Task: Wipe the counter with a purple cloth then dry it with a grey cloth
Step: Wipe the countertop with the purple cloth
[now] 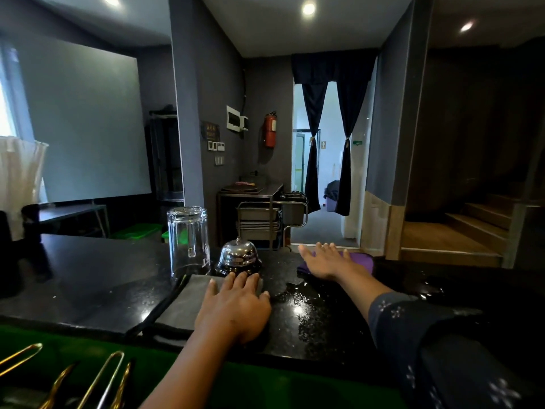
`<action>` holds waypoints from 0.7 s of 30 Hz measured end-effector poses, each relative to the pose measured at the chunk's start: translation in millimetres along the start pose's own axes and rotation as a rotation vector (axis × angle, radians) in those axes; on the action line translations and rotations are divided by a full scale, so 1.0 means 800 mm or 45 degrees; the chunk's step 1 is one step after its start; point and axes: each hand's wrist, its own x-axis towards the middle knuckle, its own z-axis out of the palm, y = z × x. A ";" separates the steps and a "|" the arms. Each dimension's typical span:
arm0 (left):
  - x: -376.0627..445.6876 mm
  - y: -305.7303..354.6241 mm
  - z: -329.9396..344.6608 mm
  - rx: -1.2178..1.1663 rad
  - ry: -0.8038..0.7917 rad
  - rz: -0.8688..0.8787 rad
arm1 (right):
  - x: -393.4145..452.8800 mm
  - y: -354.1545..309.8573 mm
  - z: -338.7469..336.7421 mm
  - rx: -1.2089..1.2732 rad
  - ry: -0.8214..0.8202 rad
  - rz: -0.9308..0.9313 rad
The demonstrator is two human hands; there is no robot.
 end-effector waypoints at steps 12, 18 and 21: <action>-0.007 0.001 -0.003 -0.073 -0.012 0.009 | -0.117 0.008 -0.006 -0.201 -0.268 -0.612; -0.009 0.002 -0.002 -0.102 0.019 -0.004 | -0.099 0.035 -0.018 -0.105 -0.146 -0.262; -0.008 0.004 -0.003 -0.099 0.027 -0.024 | -0.081 0.008 -0.008 -0.181 -0.124 -0.177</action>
